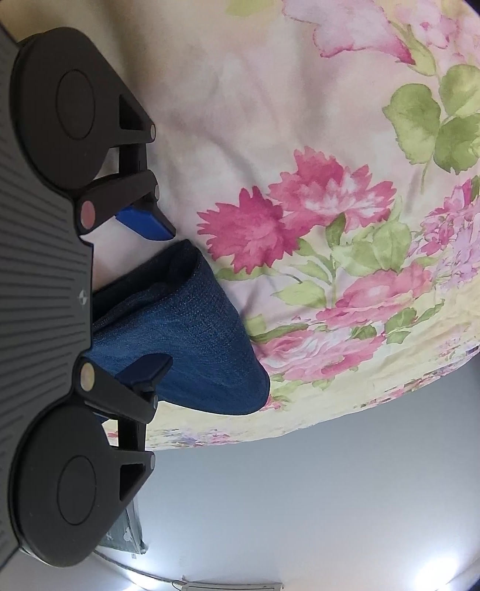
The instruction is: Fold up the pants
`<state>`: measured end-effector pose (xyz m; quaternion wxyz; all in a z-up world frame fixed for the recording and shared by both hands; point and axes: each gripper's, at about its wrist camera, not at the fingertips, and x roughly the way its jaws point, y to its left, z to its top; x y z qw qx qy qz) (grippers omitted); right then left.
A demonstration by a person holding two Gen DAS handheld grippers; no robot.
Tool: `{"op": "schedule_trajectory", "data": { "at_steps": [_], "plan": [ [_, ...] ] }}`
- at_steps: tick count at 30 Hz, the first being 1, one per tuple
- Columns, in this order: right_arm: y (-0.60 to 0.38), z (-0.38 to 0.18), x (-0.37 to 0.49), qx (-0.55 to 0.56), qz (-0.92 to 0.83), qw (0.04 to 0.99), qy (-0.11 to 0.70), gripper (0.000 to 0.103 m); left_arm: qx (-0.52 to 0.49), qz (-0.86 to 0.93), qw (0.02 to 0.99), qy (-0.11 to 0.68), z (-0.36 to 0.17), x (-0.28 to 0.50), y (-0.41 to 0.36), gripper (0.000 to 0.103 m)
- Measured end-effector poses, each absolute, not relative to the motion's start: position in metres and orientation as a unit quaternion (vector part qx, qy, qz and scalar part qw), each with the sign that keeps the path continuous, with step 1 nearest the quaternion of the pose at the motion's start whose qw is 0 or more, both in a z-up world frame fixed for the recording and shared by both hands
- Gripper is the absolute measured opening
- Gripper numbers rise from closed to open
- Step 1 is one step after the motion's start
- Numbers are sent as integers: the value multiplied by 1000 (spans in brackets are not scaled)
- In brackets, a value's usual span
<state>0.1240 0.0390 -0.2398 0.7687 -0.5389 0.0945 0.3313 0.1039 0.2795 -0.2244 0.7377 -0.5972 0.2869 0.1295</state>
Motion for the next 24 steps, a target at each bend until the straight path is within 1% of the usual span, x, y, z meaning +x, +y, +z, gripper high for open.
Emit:
{"op": "schedule_trajectory", "data": {
  "at_steps": [1,2,3,6,9,12,13,14,15,16,17,19,21,22,23,24],
  "plan": [
    [41,-240,126,-540,332,767,102,19,-599,129,736,287,-224,104,279,83],
    [43,-240,127,-538,329,769,105,14,-601,126,735,288,-224,104,279,84],
    [42,-238,128,-530,327,775,106,11,-603,122,734,288,-224,105,278,84],
    [35,-216,137,-464,329,813,121,9,-608,116,733,281,-225,106,275,88],
    [25,-195,145,-403,335,841,138,9,-622,105,727,273,-227,114,273,88],
    [22,-188,151,-399,343,839,141,9,-641,94,714,264,-231,126,273,88],
    [21,-187,151,-401,347,836,141,9,-642,94,713,265,-231,131,272,86],
    [20,-187,151,-404,350,833,140,9,-637,91,717,266,-231,136,272,83],
    [19,-187,150,-405,353,832,140,9,-624,97,725,273,-228,140,271,71],
    [17,-188,147,-405,354,831,139,9,-603,111,737,286,-223,144,270,57],
    [15,-189,147,-405,354,831,138,9,-588,115,746,291,-220,146,269,56],
    [13,-192,146,-408,354,830,137,10,-575,108,760,283,-215,146,269,38],
    [18,-200,145,-424,351,824,134,14,-563,103,770,282,-211,145,270,32],
    [18,-204,143,-434,346,822,132,22,-561,101,772,283,-210,145,270,31],
    [20,-209,142,-443,340,819,131,26,-558,99,774,284,-209,146,270,30],
    [21,-213,141,-450,334,818,130,26,-555,98,776,284,-208,146,269,29]
  ]
}}
